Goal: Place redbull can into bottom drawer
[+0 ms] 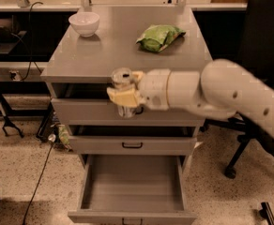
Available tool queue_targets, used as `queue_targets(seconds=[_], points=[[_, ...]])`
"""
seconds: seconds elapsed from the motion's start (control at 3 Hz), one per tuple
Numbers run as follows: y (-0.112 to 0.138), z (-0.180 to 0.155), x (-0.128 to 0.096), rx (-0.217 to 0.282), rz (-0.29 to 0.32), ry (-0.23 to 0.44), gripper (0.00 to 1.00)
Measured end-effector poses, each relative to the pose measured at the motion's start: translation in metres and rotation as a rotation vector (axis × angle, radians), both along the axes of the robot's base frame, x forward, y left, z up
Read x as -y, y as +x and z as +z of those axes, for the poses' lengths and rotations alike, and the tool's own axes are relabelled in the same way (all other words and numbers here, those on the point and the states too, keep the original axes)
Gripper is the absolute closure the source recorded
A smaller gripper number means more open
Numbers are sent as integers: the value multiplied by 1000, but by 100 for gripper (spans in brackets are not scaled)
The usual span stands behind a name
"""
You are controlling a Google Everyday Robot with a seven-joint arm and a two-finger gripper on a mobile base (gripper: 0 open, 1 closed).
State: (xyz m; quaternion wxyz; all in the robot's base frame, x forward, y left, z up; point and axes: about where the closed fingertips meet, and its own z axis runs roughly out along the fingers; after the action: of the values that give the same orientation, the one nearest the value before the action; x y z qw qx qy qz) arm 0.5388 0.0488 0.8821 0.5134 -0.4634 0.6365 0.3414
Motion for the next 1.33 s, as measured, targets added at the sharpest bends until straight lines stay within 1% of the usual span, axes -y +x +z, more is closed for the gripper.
queue_targets(seconds=[0.33,0.67,1.0,1.33], points=[[-17,-51,-6,1,-31,35,100],[-32,-128,-11,-58,-91,32,100],[-34,-131,-13,-63,-90,35,100],[-47,-157,-21,-99,-73,64,100]])
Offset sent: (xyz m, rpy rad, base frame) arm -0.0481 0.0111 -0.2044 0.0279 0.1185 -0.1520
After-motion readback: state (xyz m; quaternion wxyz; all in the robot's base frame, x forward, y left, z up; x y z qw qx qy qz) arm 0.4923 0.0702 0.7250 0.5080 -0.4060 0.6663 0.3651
